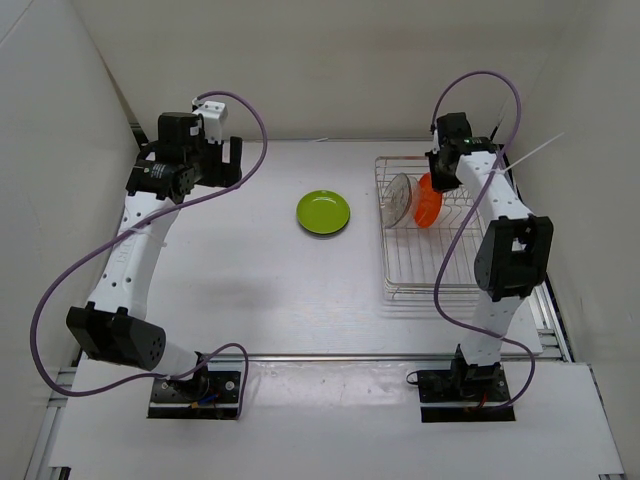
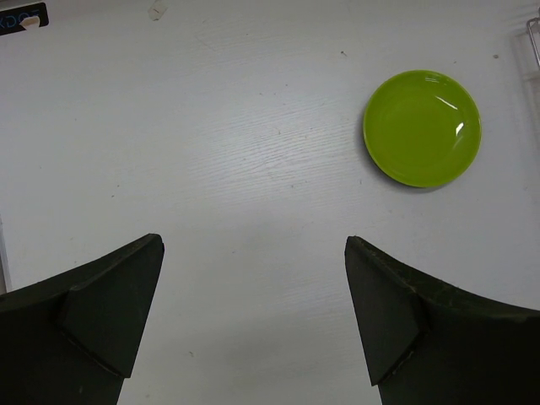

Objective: Unload the plates from the dish rack

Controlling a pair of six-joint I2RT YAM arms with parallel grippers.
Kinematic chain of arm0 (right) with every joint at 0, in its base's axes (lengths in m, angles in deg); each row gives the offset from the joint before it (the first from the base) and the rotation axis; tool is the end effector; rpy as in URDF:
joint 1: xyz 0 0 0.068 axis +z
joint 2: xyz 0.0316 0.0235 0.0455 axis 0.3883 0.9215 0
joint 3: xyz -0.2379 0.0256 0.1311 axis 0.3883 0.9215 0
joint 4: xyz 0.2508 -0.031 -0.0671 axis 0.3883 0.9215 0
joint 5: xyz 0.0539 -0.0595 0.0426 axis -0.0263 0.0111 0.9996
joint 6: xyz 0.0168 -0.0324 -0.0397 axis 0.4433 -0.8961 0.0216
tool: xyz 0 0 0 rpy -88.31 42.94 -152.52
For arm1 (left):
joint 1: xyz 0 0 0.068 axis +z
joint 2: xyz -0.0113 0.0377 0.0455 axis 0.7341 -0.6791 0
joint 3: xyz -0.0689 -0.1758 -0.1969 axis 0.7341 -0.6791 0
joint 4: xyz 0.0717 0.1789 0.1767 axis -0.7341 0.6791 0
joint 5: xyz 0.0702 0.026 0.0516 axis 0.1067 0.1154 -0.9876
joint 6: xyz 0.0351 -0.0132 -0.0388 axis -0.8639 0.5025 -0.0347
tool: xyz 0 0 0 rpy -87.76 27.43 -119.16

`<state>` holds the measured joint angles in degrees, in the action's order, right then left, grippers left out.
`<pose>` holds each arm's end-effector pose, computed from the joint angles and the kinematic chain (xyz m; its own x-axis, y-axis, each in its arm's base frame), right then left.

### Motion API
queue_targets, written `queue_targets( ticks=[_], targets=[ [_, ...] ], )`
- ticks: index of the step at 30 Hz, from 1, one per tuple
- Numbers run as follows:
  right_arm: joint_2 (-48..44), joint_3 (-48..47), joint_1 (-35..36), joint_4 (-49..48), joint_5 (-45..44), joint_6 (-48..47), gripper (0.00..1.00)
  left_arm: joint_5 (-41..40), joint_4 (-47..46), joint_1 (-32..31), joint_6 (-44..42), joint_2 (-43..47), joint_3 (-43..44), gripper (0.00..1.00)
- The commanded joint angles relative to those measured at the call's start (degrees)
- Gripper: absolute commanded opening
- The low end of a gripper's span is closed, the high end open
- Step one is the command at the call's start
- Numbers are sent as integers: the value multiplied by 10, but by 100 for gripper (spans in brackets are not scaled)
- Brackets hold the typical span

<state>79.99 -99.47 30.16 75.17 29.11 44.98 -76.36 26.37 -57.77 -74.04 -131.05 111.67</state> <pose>0.4222 0.0469 0.2917 -0.8014 -0.1568 -0.5772 -0.0504 0.9793 -0.1961 0.2981 -0.0559 0.4168 -0.5780 0.1549 -0.8012 0.2225 0.9745 0.0279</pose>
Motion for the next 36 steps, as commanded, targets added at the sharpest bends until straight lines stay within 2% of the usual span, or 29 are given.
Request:
queue_targets(
  ticks=[1, 7, 12, 20, 24, 28, 29, 32, 33, 36],
  targets=[
    [10, -50, 6, 40, -31, 18, 1, 18, 0, 10, 5, 30, 3, 99],
    [5, -78, 11, 68, -74, 37, 1, 23, 0, 10, 5, 25, 3, 99],
    [-34, -92, 11, 96, -84, 42, 1, 23, 0, 10, -1, 25, 8, 99],
    [-138, -72, 11, 89, -130, 20, 1, 29, -5, 10, -1, 14, 13, 99],
    [-182, -66, 11, 83, -183, 0, 1, 29, -11, 10, -1, 9, 2, 99],
    [-226, -60, 11, 63, -206, -18, 1, 58, -11, -4, -12, -15, 26, 99],
    [-240, -60, 11, 63, -195, -18, 1, 68, -11, -10, -12, -23, 38, 99],
    [-275, -53, 11, 74, -60, -18, 1, 141, 12, -46, -25, -62, 96, 99],
    [-284, -40, 11, 80, -12, -23, 1, 187, 19, -57, -25, -74, 111, 99],
    [-305, -27, 11, 91, 179, -48, 1, 238, 43, -118, -45, -121, 173, 99]
  ],
)
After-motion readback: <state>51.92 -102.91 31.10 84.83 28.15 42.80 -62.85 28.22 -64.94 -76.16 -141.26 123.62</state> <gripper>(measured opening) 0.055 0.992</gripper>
